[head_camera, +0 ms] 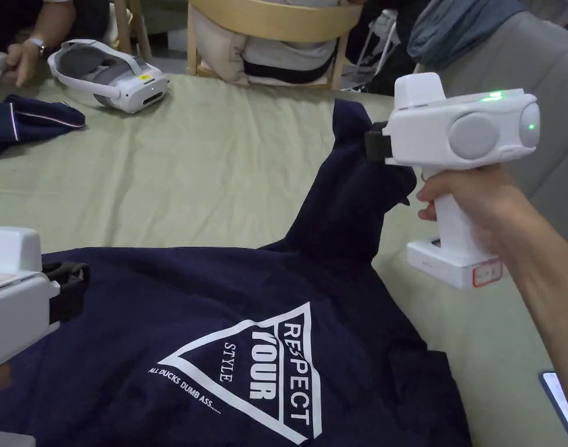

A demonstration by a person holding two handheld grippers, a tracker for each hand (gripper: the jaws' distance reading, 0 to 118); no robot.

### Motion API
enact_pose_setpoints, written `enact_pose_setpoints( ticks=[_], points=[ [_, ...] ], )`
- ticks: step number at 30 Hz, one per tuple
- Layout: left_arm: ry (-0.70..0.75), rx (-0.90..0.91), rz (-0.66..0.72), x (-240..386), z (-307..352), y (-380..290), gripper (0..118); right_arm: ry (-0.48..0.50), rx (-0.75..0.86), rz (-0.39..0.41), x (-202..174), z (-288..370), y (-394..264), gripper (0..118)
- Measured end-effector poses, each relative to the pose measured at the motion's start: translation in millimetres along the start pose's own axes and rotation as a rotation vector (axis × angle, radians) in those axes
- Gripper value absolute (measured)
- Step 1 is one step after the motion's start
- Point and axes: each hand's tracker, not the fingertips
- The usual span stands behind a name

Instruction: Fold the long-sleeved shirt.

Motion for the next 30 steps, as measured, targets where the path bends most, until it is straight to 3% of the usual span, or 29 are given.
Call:
enact_pose_setpoints(
  ticks=[5,7,12,13,15,16,17,18,19,20,21,23,24,25,26,27,30],
  points=[
    [-0.030,0.003,-0.014,12.5,24.9,-10.7,3,-0.053,-0.114,-0.017,-21.5,33.0,-88.9,0],
    [-0.039,0.003,-0.015,13.5,32.8,-16.1,3,-0.026,-0.235,-0.084,-24.3,11.5,-135.1,0],
    [-0.039,-0.002,-0.009,17.9,48.4,-22.6,3,0.031,-0.567,-0.112,-35.7,-80.4,-229.1,0],
    [-0.039,-0.002,-0.009,18.2,51.1,-23.7,3,0.020,-0.586,-0.110,-40.5,-92.1,-242.7,1],
    [-0.035,-0.005,-0.015,20.0,55.1,-26.0,3,0.007,-0.456,-0.126,-40.0,-83.9,-231.1,1],
    [-0.037,-0.005,-0.021,20.4,56.6,-26.4,3,0.007,-0.449,-0.130,-37.4,-79.0,-222.2,8],
    [-0.039,-0.005,-0.023,20.5,56.9,-26.5,3,0.041,-0.405,-0.130,-40.7,-57.1,-213.0,26],
    [-0.042,-0.007,-0.023,22.5,56.3,-26.2,3,0.000,-0.322,-0.088,-42.8,-31.8,-202.6,76],
    [-0.041,-0.009,-0.021,23.3,57.4,-26.5,3,-0.050,-0.234,-0.093,-44.4,-5.8,-196.6,111],
    [-0.041,-0.007,-0.022,23.6,59.0,-27.2,3,-0.083,-0.158,-0.105,-44.8,17.6,-192.0,118],
    [-0.043,-0.004,-0.024,23.4,60.3,-28.6,3,-0.086,-0.080,-0.138,-39.6,59.5,-180.4,115],
    [-0.048,-0.006,-0.019,20.2,58.1,-30.1,3,-0.033,-0.105,-0.231,-31.7,105.8,-172.6,112],
    [-0.050,-0.013,-0.013,19.5,54.5,-30.7,3,-0.017,-0.134,-0.289,-26.1,124.5,-167.2,87],
    [-0.050,-0.020,-0.013,19.7,51.6,-31.5,3,-0.007,-0.129,-0.330,1.8,87.3,-180.3,40],
    [-0.048,-0.024,-0.013,23.4,50.6,-30.8,3,-0.023,-0.120,-0.343,10.1,84.9,-177.0,0],
    [-0.046,-0.027,-0.015,24.8,49.3,-31.1,3,0.006,-0.108,-0.353,16.0,78.8,-171.2,0],
    [-0.052,-0.032,-0.001,22.7,42.3,-32.1,3,-0.059,-0.125,-0.340,36.4,58.2,-143.6,3]
  ],
)
